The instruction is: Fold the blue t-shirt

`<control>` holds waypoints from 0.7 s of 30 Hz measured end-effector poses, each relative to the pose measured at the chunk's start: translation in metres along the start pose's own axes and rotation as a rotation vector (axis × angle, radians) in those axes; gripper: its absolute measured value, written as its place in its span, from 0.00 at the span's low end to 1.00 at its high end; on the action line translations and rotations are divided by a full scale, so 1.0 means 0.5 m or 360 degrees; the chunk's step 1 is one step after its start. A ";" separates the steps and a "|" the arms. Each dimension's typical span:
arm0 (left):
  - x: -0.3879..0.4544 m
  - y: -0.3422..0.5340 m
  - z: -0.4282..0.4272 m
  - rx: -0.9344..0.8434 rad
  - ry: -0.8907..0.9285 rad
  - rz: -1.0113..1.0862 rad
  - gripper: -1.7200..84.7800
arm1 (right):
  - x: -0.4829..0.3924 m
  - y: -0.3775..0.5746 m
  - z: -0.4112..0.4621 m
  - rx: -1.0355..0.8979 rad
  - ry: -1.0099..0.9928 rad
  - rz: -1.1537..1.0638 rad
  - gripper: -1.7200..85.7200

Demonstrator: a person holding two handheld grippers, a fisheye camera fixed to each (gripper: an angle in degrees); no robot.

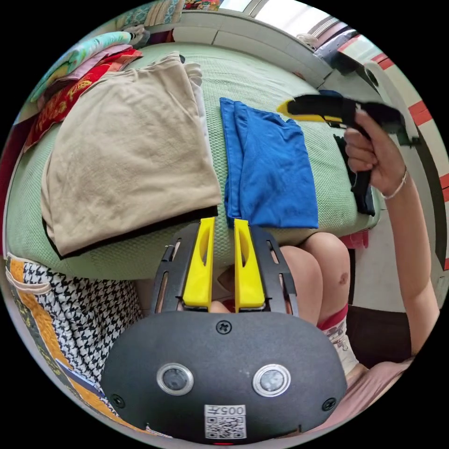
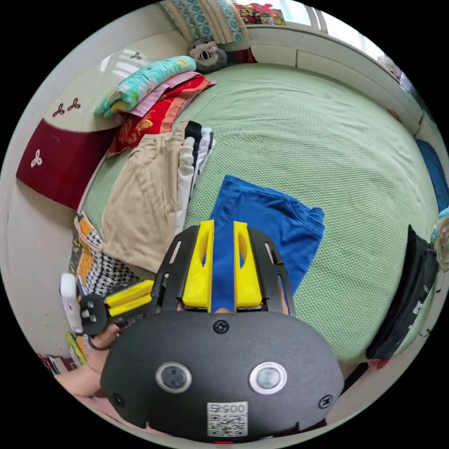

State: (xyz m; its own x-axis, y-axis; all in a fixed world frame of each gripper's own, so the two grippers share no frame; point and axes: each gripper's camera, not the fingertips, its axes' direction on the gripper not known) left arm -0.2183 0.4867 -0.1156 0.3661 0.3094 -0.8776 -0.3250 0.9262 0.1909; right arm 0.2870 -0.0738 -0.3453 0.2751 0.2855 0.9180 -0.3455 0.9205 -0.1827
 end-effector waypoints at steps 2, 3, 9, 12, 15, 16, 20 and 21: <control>-0.016 0.005 0.002 0.0021 0.0046 0.0018 0.12 | 0.005 0.073 0.008 -0.0019 0.0118 -0.0118 0.09; -0.021 0.004 0.005 0.0031 0.0074 0.0031 0.13 | 0.007 0.094 0.011 -0.0038 0.0126 -0.0143 0.09; -0.016 -0.034 0.035 0.0027 0.0072 0.0089 0.13 | 0.009 0.281 0.092 -0.0307 0.0117 -0.0263 0.09; -0.018 -0.044 0.051 -0.0033 0.0027 0.0075 0.12 | 0.020 0.320 0.143 -0.0452 0.0240 -0.0242 0.07; -0.019 -0.030 0.030 0.0010 -0.0013 0.0075 0.12 | 0.024 0.315 0.104 -0.0386 0.0208 -0.0277 0.09; -0.020 -0.025 0.023 0.0021 -0.0021 0.0069 0.13 | 0.028 0.307 0.083 -0.0302 0.0240 -0.0300 0.11; -0.022 -0.020 0.019 0.0031 0.0019 0.0048 0.16 | 0.087 0.236 0.048 -0.0012 0.0252 -0.0120 0.15; -0.021 -0.023 0.024 0.0022 0.0031 0.0040 0.16 | 0.098 0.223 0.050 0.0017 0.0240 -0.0081 0.16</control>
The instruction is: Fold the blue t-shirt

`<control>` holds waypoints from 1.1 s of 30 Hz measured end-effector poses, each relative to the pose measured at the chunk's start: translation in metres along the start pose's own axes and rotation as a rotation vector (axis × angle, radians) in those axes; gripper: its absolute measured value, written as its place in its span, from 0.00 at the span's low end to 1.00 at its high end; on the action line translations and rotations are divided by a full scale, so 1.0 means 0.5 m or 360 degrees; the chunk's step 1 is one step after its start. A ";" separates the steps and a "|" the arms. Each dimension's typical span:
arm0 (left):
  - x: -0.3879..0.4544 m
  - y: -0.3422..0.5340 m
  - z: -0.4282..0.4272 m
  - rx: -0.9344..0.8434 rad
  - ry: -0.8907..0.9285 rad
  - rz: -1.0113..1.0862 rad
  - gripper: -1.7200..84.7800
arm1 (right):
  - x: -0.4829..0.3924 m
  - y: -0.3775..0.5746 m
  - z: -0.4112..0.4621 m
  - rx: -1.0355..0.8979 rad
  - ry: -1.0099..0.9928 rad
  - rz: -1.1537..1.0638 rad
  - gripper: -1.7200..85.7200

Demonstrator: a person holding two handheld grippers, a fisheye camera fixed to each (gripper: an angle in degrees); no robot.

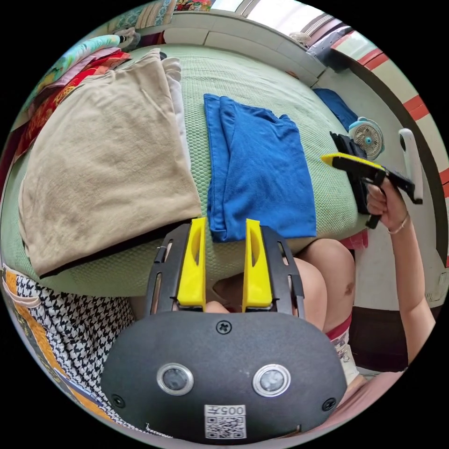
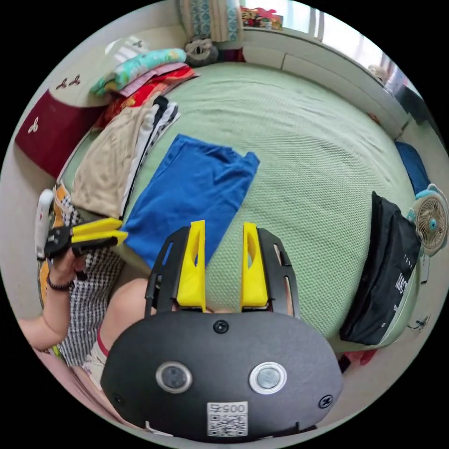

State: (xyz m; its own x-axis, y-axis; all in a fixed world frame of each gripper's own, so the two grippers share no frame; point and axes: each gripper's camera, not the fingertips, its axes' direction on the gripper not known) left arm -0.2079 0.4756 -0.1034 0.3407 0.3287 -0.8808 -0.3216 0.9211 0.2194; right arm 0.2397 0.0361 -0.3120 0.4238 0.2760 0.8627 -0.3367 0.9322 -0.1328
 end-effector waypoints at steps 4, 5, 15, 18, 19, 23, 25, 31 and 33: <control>0.016 -0.010 0.029 -0.0073 -0.0025 -0.0016 0.17 | 0.051 -0.079 0.069 0.0059 -0.0089 0.0220 0.17; 0.020 -0.011 0.030 -0.0074 -0.0039 -0.0021 0.17 | 0.056 -0.094 0.094 0.0062 -0.0107 0.0257 0.17; 0.127 -0.024 0.017 -0.0163 -0.0135 0.0011 0.08 | -0.014 -0.084 0.172 0.0160 -0.0065 0.0314 0.04; 0.175 -0.012 -0.026 -0.0100 -0.0114 0.0033 0.08 | -0.029 -0.078 0.141 0.0204 -0.0045 0.0293 0.01; 0.200 -0.006 -0.047 -0.0073 -0.0116 0.0051 0.08 | -0.029 -0.074 0.121 0.0229 -0.0064 0.0282 0.01; 0.291 0.011 -0.101 0.0004 -0.0012 0.0115 0.08 | -0.020 -0.046 0.046 0.0311 -0.0006 0.0253 0.01; 0.375 0.022 -0.128 0.0058 -0.0040 0.0184 0.08 | -0.012 -0.027 0.014 0.0353 0.0057 0.0230 0.01; 0.599 0.037 -0.171 0.0145 0.0002 0.0377 0.08 | 0.059 0.052 -0.082 0.0458 0.0253 0.0248 0.01; 0.666 0.037 -0.182 0.0174 0.0020 0.0423 0.08 | 0.096 0.075 -0.113 0.0484 0.0287 0.0282 0.01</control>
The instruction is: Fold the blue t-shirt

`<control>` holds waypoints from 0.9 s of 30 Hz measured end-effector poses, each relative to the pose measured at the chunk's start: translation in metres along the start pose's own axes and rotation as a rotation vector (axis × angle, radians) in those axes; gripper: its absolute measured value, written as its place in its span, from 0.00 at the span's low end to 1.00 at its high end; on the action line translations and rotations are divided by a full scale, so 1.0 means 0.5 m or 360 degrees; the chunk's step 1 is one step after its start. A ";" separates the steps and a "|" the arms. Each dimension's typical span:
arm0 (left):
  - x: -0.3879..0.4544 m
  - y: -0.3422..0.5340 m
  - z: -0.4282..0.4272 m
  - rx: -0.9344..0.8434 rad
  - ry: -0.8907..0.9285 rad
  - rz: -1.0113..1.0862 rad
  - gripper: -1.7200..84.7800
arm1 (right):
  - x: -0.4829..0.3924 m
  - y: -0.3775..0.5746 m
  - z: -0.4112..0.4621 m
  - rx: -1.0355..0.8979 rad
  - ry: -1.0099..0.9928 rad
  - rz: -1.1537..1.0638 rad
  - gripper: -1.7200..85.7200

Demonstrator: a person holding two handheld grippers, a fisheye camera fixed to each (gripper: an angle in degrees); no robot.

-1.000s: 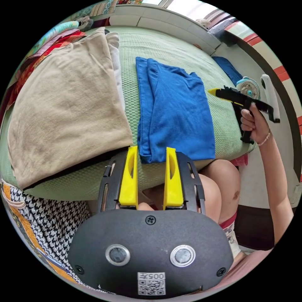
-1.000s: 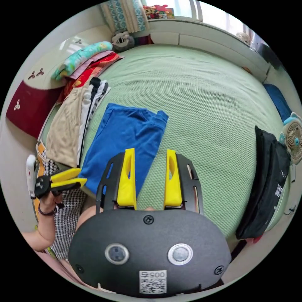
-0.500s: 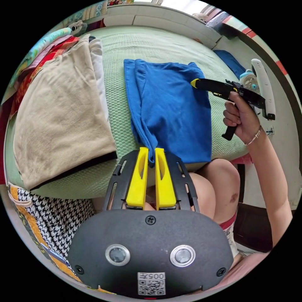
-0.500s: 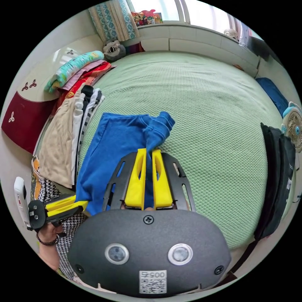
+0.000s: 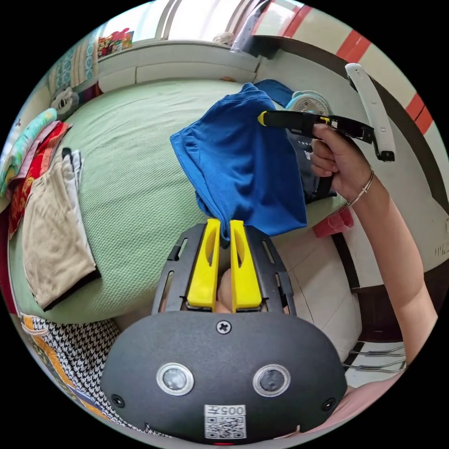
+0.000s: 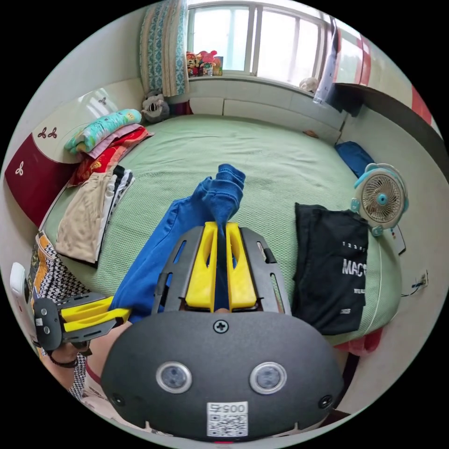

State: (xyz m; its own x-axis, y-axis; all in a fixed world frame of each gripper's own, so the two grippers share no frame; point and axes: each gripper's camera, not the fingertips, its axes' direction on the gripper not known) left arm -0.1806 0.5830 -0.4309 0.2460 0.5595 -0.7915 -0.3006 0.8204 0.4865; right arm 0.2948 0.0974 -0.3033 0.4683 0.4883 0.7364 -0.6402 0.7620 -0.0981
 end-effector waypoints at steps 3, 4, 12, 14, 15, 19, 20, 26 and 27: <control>0.109 -0.039 -0.023 0.0078 0.0075 0.0078 0.08 | 0.081 0.001 -0.047 0.0046 0.0095 0.0043 0.01; 0.154 -0.056 -0.036 0.0122 0.0102 0.0111 0.08 | 0.113 -0.003 -0.069 0.0068 0.0156 0.0037 0.01; 0.439 -0.191 -0.027 0.0289 0.0256 0.0266 0.09 | 0.335 -0.083 -0.142 0.0049 0.0579 0.0066 0.02; 0.487 -0.217 0.028 0.0209 0.0234 0.0253 0.10 | 0.405 -0.094 -0.094 0.0010 0.0741 0.0230 0.06; 0.506 -0.222 0.068 0.0135 0.0206 0.0236 0.10 | 0.420 -0.094 -0.074 -0.0047 0.0788 0.0265 0.08; 0.495 -0.164 0.099 0.0130 0.0246 0.0192 0.07 | 0.459 -0.031 0.037 -0.0294 0.0798 0.0438 0.10; 0.490 -0.154 0.094 0.0137 0.0246 0.0199 0.07 | 0.445 0.000 0.057 -0.0295 0.0705 0.0396 0.11; 0.392 -0.100 0.034 0.0134 0.0204 0.0195 0.07 | 0.408 0.144 0.134 -0.0405 0.0312 0.0456 0.08; 0.369 -0.091 0.019 0.0132 0.0188 0.0180 0.07 | 0.411 0.153 0.142 -0.0420 0.0294 0.0487 0.08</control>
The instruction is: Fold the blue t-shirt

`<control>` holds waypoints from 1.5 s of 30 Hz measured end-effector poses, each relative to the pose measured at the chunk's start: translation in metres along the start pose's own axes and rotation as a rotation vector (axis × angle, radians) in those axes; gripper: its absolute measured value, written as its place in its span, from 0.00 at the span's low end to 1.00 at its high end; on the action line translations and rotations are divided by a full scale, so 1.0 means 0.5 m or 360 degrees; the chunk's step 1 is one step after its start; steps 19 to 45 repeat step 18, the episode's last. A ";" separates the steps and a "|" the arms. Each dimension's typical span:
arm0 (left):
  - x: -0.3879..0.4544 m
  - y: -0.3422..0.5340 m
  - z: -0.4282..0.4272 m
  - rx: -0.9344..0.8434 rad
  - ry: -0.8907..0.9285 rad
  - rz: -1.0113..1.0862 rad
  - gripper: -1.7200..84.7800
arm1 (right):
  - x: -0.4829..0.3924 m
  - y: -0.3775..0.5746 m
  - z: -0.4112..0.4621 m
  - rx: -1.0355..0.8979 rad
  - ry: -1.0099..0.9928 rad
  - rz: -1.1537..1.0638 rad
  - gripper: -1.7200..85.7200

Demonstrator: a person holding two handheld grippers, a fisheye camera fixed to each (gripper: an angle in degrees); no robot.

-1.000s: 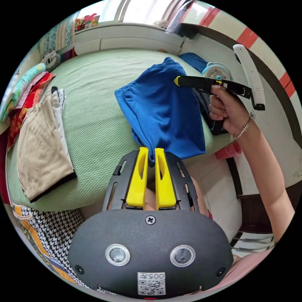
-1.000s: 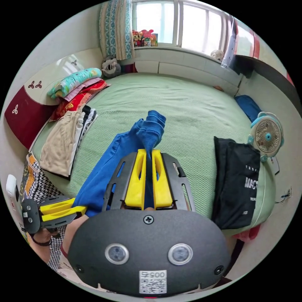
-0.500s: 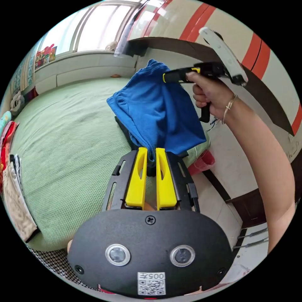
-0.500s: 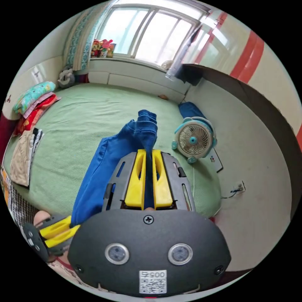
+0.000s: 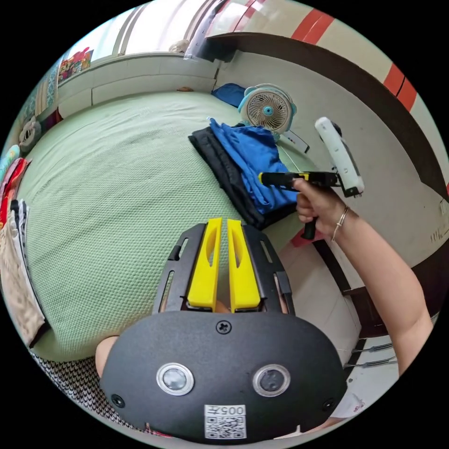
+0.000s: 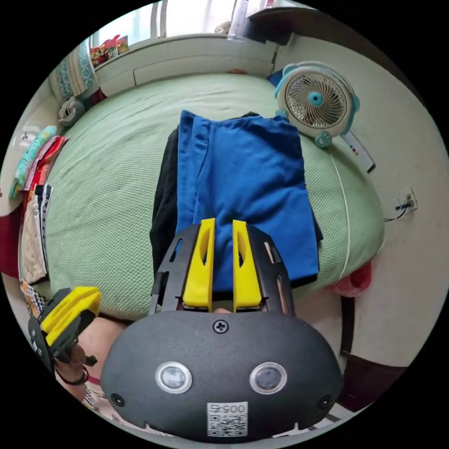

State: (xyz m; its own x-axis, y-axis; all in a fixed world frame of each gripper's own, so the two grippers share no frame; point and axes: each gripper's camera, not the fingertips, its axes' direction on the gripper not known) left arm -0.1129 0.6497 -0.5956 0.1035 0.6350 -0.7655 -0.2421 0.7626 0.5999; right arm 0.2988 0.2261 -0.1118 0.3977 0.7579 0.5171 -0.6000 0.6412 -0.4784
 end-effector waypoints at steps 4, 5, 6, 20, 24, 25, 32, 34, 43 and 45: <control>-0.080 0.044 -0.096 0.0050 -0.0124 -0.0068 0.06 | 0.015 0.020 -0.032 0.0014 -0.0141 0.0103 0.09; -0.094 0.051 -0.110 0.0054 -0.0135 -0.0087 0.06 | 0.003 0.037 -0.055 0.0086 -0.0145 0.0045 0.10; -0.124 0.068 -0.137 0.0059 -0.0155 -0.0121 0.06 | -0.005 0.047 -0.065 0.0125 -0.0136 0.0021 0.10; -0.415 0.327 -0.394 0.0130 -0.0408 -0.0503 0.07 | -0.210 0.182 -0.081 0.0168 -0.0088 -0.0227 0.11; -0.415 0.327 -0.394 0.0130 -0.0408 -0.0503 0.07 | -0.210 0.182 -0.081 0.0168 -0.0088 -0.0227 0.11; -0.415 0.327 -0.394 0.0130 -0.0408 -0.0503 0.07 | -0.210 0.182 -0.081 0.0168 -0.0088 -0.0227 0.11; -0.415 0.327 -0.394 0.0130 -0.0408 -0.0503 0.07 | -0.210 0.182 -0.081 0.0168 -0.0088 -0.0227 0.11; -0.415 0.327 -0.394 0.0130 -0.0408 -0.0503 0.07 | -0.210 0.182 -0.081 0.0168 -0.0088 -0.0227 0.11; -0.415 0.327 -0.394 0.0130 -0.0408 -0.0503 0.07 | -0.210 0.182 -0.081 0.0168 -0.0088 -0.0227 0.11; -0.415 0.327 -0.394 0.0130 -0.0408 -0.0503 0.07 | -0.210 0.182 -0.081 0.0168 -0.0088 -0.0227 0.11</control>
